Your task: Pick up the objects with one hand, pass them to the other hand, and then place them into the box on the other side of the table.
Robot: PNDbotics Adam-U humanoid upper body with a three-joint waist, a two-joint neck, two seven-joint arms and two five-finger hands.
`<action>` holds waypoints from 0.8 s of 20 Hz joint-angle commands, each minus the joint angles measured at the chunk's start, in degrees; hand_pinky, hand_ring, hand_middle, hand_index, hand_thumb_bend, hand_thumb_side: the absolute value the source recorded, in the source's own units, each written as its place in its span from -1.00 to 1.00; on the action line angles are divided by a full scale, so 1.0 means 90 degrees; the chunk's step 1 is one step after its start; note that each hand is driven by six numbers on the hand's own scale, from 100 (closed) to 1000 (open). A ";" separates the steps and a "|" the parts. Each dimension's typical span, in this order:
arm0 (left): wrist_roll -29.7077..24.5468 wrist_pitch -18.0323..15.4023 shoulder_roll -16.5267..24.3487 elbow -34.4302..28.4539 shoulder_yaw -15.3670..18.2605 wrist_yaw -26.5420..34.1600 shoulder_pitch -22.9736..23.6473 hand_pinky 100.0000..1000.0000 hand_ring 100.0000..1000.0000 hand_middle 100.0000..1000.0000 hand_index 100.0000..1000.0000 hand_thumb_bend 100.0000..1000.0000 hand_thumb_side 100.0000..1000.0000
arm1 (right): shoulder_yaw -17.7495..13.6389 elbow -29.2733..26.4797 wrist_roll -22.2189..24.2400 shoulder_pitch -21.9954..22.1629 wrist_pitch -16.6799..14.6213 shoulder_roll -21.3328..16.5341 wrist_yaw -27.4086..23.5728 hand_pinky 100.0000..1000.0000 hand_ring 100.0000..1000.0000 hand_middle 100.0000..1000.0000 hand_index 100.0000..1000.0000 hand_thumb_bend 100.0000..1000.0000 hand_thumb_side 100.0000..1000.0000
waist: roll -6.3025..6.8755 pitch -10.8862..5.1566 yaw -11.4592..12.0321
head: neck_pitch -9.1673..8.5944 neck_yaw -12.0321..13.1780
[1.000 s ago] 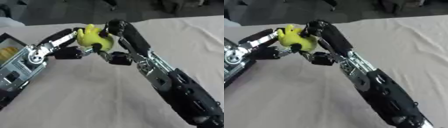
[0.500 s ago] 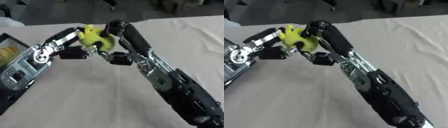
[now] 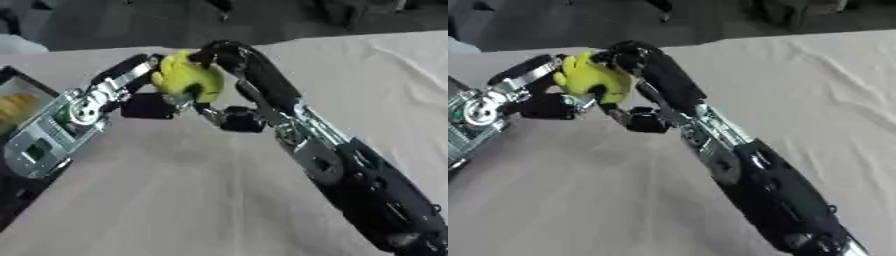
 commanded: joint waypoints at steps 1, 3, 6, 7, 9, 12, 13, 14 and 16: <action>0.0065 0.0024 0.0186 -0.0021 0.0044 0.0028 -0.0073 0.50 -0.08 -0.22 -0.45 -1.00 -0.57 | -0.0082 -0.0108 0.0126 -0.0116 0.0446 -0.0018 0.0433 0.70 0.76 0.68 0.85 0.15 -1.00 | 0.0005 -0.0126 0.0000 | -0.0073 0.0023; 0.0115 0.0039 0.0211 -0.0019 0.0060 0.0036 -0.0053 0.50 -0.08 -0.22 -0.45 -1.00 -0.57 | -0.0079 -0.0152 0.0122 -0.0114 0.0672 -0.0022 0.0618 0.70 0.76 0.68 0.85 0.15 -1.00 | 0.0003 -0.0127 -0.0001 | -0.0072 0.0021; 0.0263 0.0032 0.0321 -0.0032 0.0134 0.0051 0.0018 0.49 -0.09 -0.24 -0.45 -1.00 -0.56 | -0.0088 -0.0205 0.0047 -0.0098 0.0897 -0.0049 0.0729 0.70 0.77 0.69 0.86 0.14 -1.00 | 0.0004 -0.0131 -0.0004 | -0.0070 0.0017; 0.0329 0.0025 0.0371 -0.0042 0.0168 0.0062 0.0054 0.49 -0.09 -0.24 -0.45 -1.00 -0.56 | -0.0089 -0.0216 0.0020 -0.0092 0.0941 -0.0062 0.0736 0.69 0.77 0.69 0.85 0.13 -1.00 | 0.0006 -0.0133 -0.0005 | -0.0066 0.0018; 0.0461 0.0010 0.0497 -0.0073 0.0265 0.0080 0.0145 0.49 -0.09 -0.25 -0.45 -1.00 -0.56 | -0.0098 -0.0231 -0.0030 -0.0080 0.1015 -0.0092 0.0710 0.68 0.77 0.69 0.85 0.10 -1.00 | 0.0009 -0.0138 -0.0005 | -0.0057 0.0013; 0.0666 -0.0003 0.0773 -0.0141 0.0468 0.0169 0.0323 0.49 -0.08 -0.24 -0.44 -1.00 -0.55 | -0.0122 -0.0268 -0.0106 -0.0063 0.1075 -0.0151 0.0601 0.67 0.75 0.68 0.84 0.04 -1.00 | 0.0013 -0.0146 -0.0009 | -0.0042 0.0033; 0.0738 -0.0002 0.0884 -0.0173 0.0556 0.0204 0.0400 0.49 -0.08 -0.24 -0.44 -1.00 -0.54 | -0.0133 -0.0280 -0.0139 -0.0057 0.1090 -0.0175 0.0553 0.67 0.75 0.68 0.83 0.02 -1.00 | 0.0013 -0.0149 -0.0011 | -0.0038 0.0057; 0.0825 -0.0006 0.1004 -0.0217 0.0666 0.0245 0.0487 0.49 -0.08 -0.24 -0.44 -1.00 -0.54 | -0.0142 -0.0286 -0.0167 -0.0053 0.1107 -0.0199 0.0507 0.66 0.74 0.67 0.83 0.01 -1.00 | 0.0014 -0.0151 -0.0011 | -0.0035 0.0089; 0.1044 -0.0001 0.1268 -0.0278 0.0917 0.0324 0.0686 0.49 -0.08 -0.24 -0.44 -1.00 -0.53 | -0.0154 -0.0290 -0.0205 -0.0047 0.1138 -0.0243 0.0420 0.66 0.74 0.67 0.82 -0.03 -1.00 | 0.0012 -0.0157 -0.0007 | -0.0030 0.0152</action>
